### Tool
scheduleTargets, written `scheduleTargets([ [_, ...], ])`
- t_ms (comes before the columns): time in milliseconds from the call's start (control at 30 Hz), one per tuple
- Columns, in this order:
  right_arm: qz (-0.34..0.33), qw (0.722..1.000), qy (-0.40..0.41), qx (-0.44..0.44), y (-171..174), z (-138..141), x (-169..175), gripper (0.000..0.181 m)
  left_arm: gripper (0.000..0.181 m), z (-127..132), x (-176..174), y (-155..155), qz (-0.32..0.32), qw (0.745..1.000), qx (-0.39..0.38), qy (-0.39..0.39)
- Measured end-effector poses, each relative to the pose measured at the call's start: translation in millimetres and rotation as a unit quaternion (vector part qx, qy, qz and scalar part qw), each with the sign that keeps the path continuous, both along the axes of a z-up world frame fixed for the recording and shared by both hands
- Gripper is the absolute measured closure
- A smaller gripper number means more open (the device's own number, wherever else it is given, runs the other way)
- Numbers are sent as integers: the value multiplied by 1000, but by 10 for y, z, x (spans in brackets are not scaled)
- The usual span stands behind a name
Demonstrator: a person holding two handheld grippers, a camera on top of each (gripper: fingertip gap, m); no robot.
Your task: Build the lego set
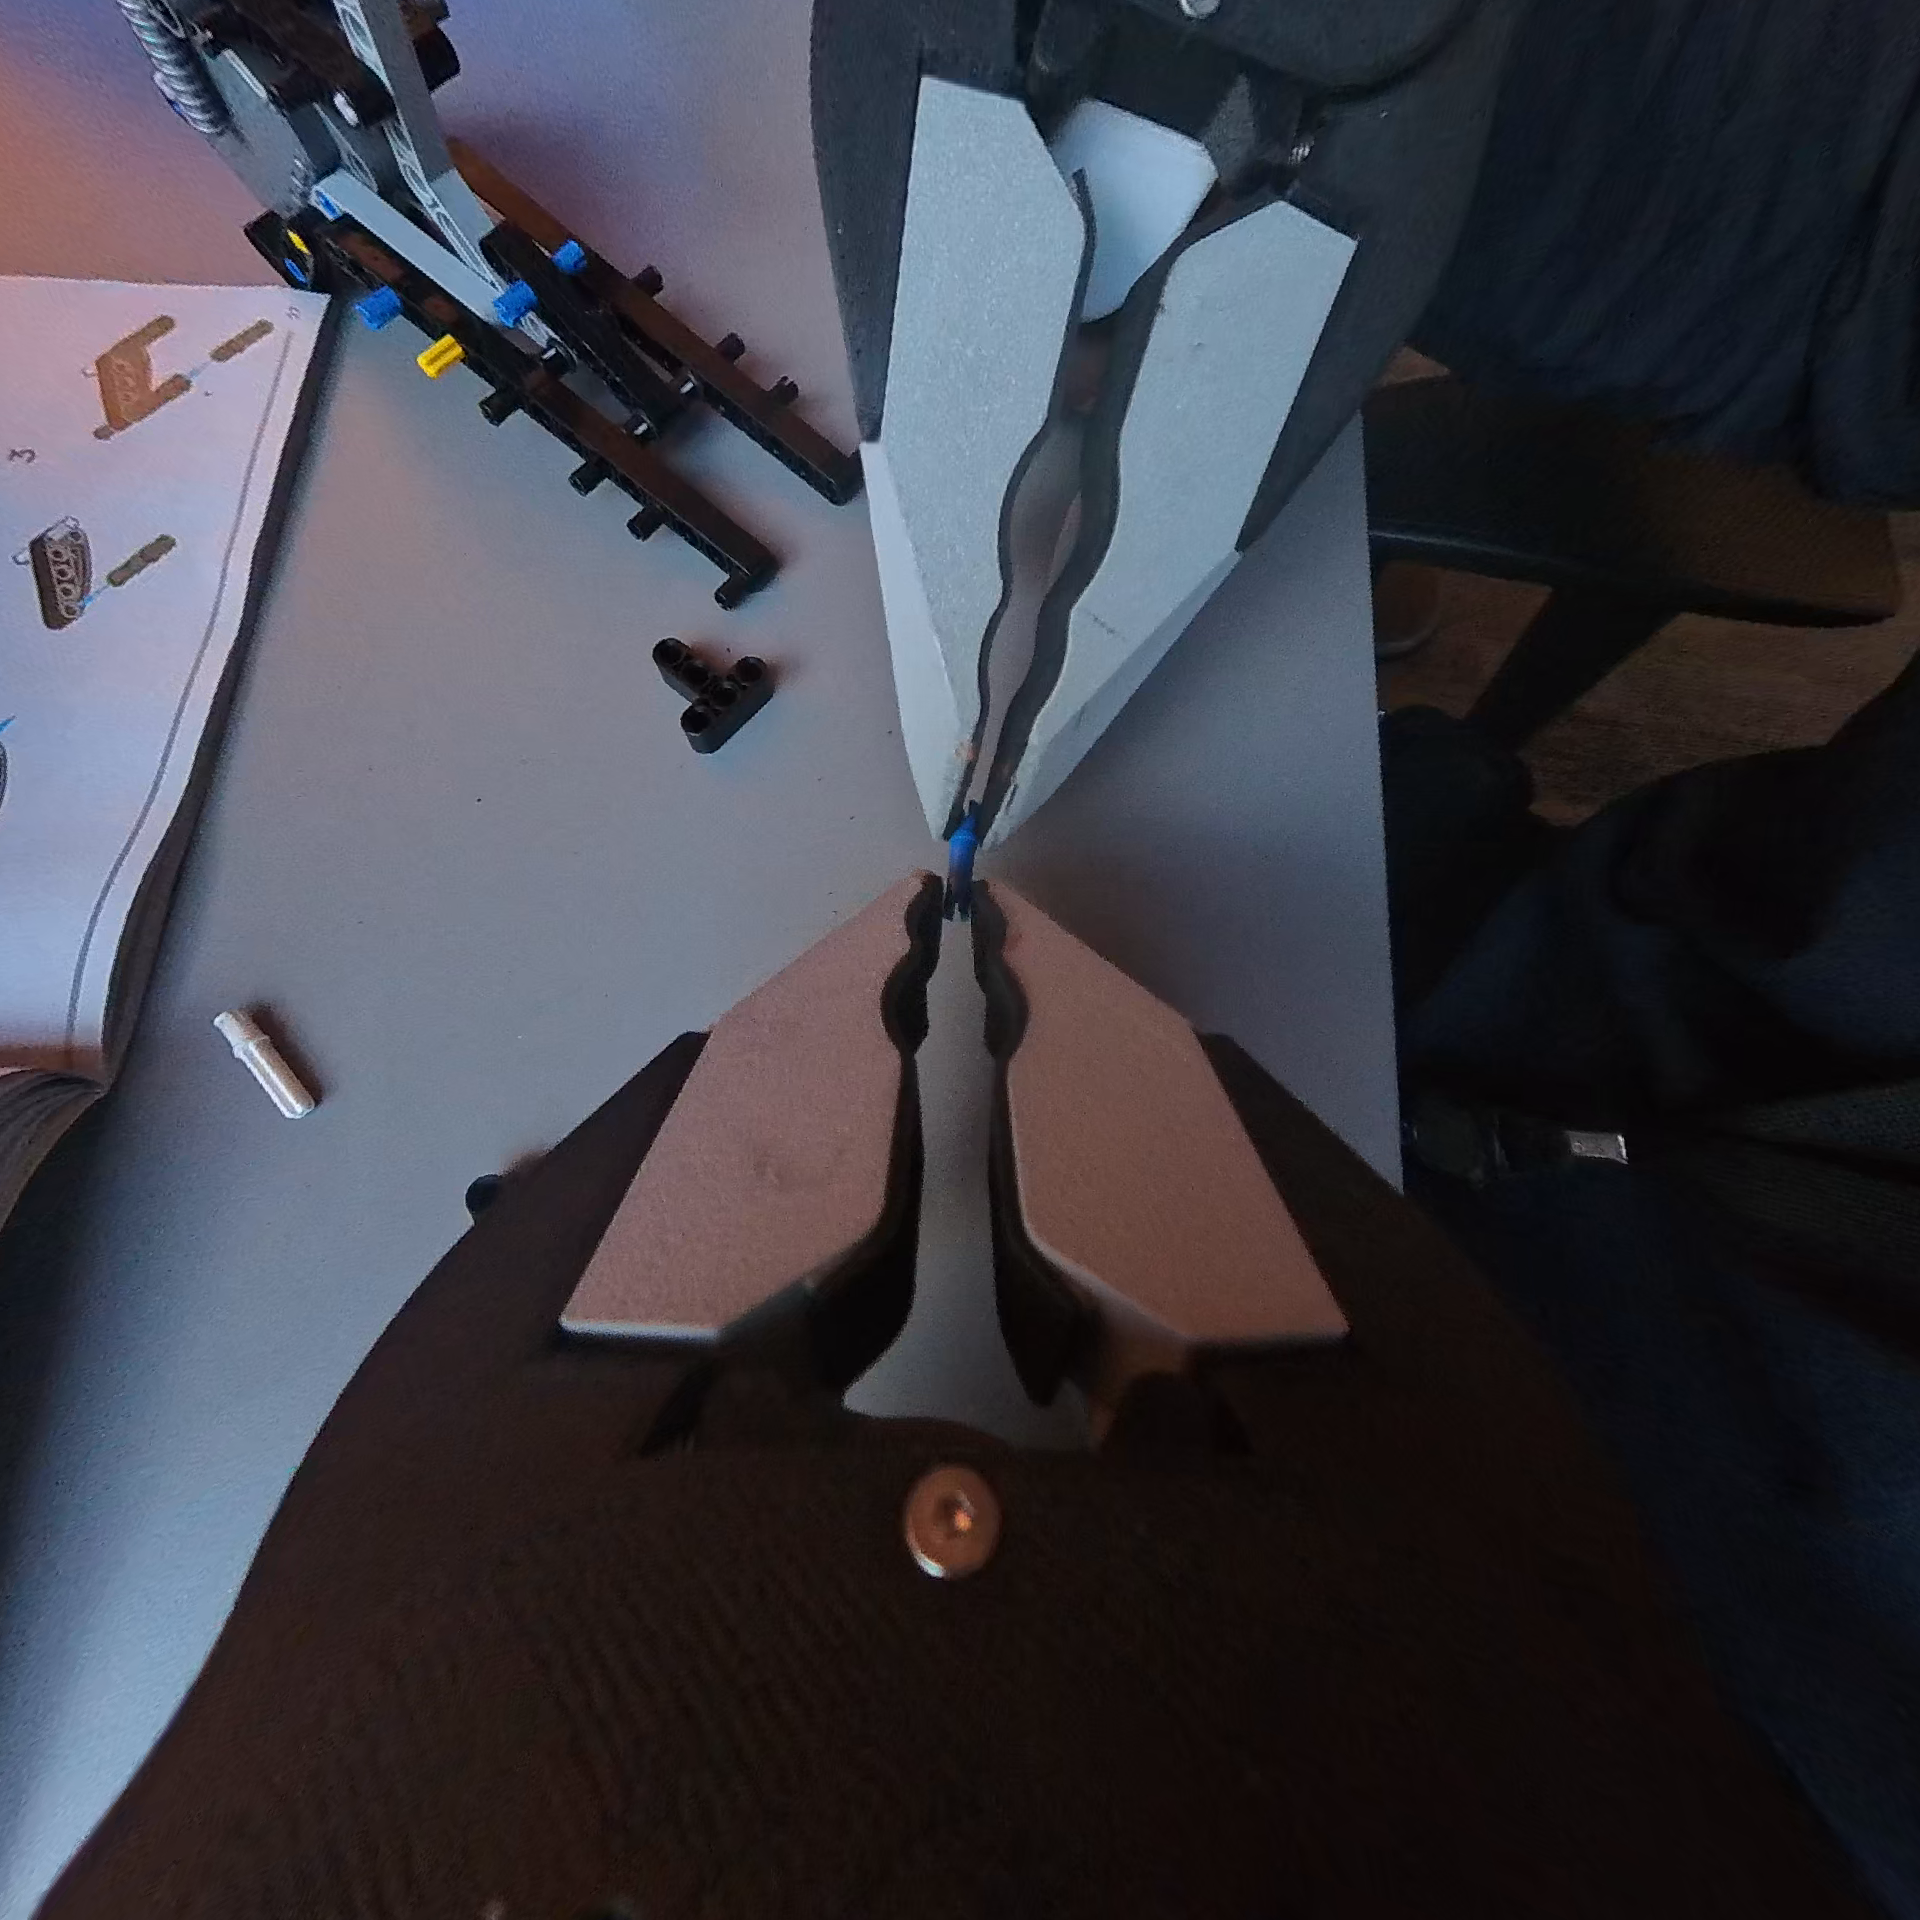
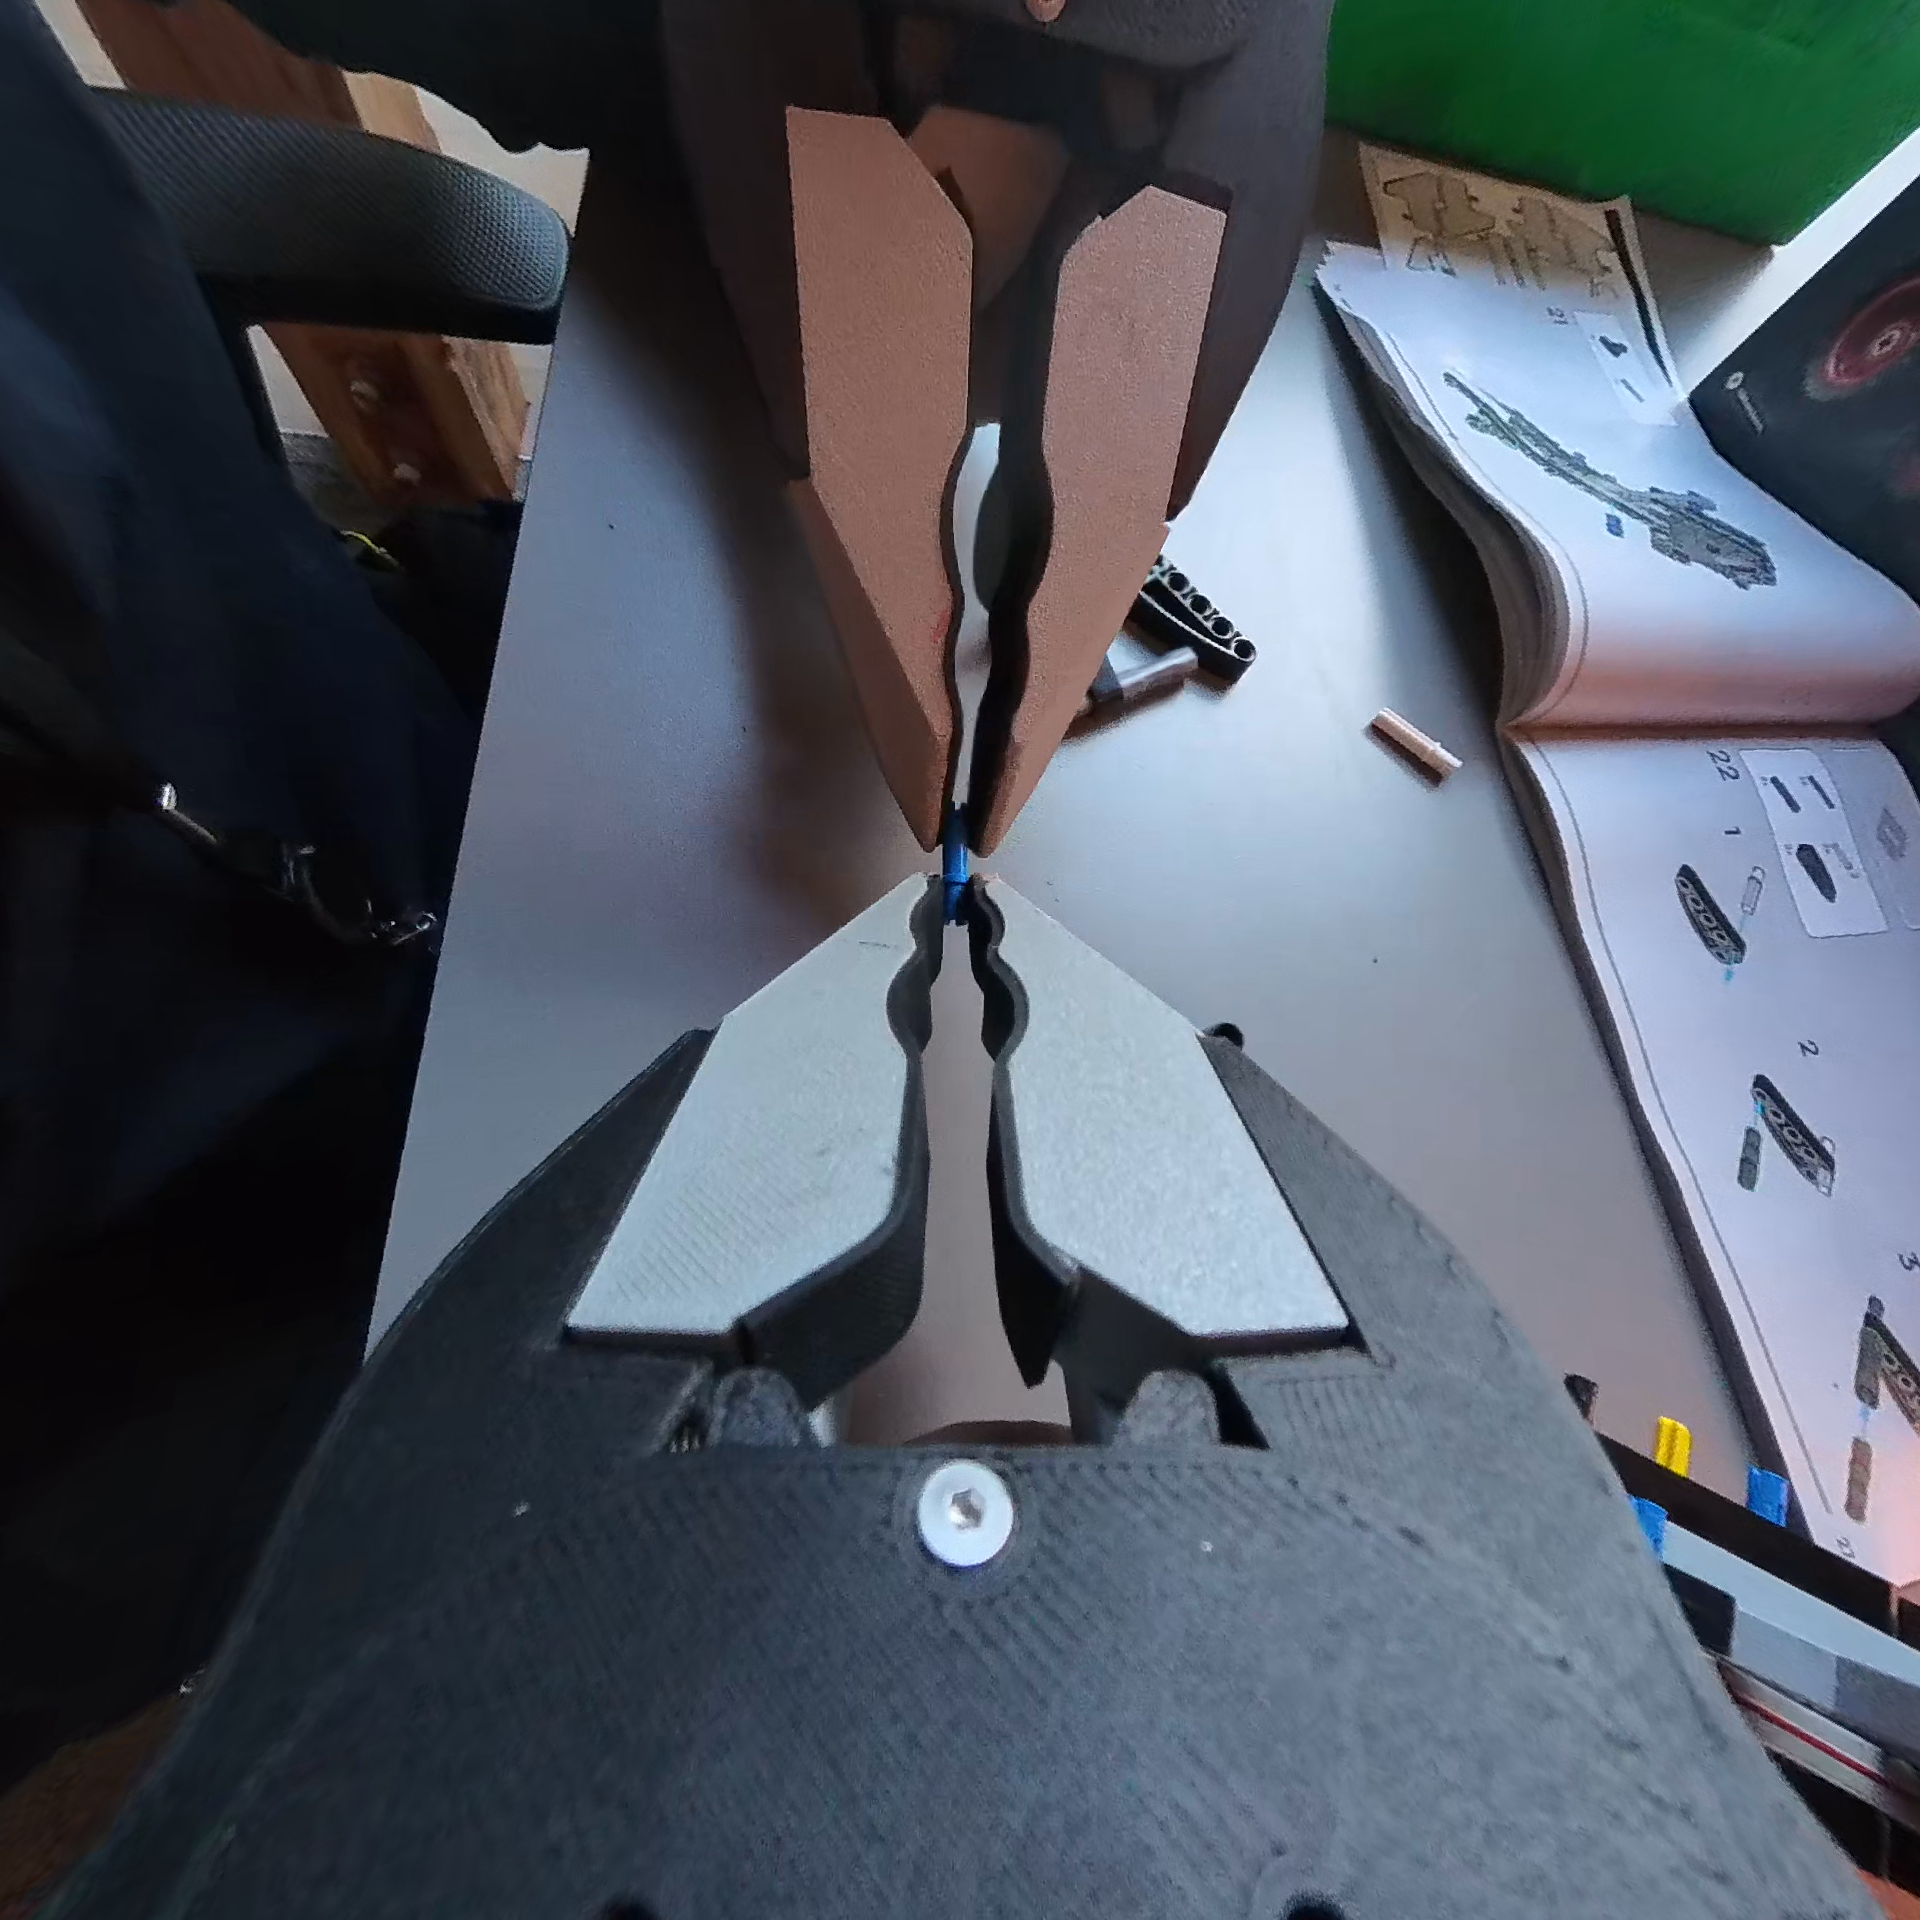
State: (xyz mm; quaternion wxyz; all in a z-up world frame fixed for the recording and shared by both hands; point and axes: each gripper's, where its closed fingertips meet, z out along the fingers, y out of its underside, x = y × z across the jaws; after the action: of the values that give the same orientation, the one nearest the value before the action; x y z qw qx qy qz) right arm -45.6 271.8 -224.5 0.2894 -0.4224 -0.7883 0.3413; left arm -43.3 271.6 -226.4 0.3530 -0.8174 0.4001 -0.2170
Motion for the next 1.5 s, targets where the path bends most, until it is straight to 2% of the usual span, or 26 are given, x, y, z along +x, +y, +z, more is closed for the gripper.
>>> scheduleTargets([
  [600, 12, 997, 40, -66, -54, 176, 24, 179, 180, 170, 60, -25, -33, 998, 56, -21],
  [967, 7, 988, 117, -102, -30, 501, 49, 179, 180, 486, 89, -2, -29, 990, 117, -75],
  [1233, -13, 989, 123, -75, 28, 501, 26, 179, 179, 479, 46, 51, -1, 992, 94, -90],
  [1367, -34, 988, 131, -70, 139, 521, 49, 180, 156, 452, -182, 153, 36, 993, 94, -54],
  [1433, -57, 987, 141, -60, 274, 544, 89, 180, 154, 580, -456, 220, 70, 989, 119, -46],
  [1500, -83, 983, 151, -57, 443, 571, 156, 180, 156, 742, -751, 216, 101, 984, 122, -81],
])
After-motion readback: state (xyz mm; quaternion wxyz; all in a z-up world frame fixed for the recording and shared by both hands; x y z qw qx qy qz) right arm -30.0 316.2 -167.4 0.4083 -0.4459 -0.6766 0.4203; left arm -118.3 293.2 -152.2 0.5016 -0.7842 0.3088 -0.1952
